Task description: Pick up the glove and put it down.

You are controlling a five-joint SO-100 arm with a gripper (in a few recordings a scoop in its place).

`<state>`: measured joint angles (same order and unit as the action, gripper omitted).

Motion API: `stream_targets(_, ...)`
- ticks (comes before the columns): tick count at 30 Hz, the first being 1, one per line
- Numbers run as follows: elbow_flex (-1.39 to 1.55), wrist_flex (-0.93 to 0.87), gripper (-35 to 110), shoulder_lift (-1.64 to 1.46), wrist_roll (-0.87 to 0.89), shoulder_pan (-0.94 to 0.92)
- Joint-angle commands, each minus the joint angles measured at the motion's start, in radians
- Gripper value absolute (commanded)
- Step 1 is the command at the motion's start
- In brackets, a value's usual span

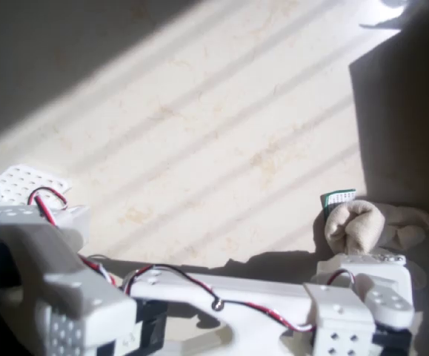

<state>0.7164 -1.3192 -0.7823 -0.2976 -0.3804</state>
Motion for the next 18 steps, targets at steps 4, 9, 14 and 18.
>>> stream_targets(4,-0.023,-0.061,22,-0.071,-0.018,0.0)
stream_targets(9,-0.031,-0.1,28,-0.087,-0.02,-0.005)
stream_targets(14,-0.031,-0.101,28,-0.225,-0.012,0.002)
stream_targets(18,-0.031,-0.101,28,-0.345,-0.008,0.071)
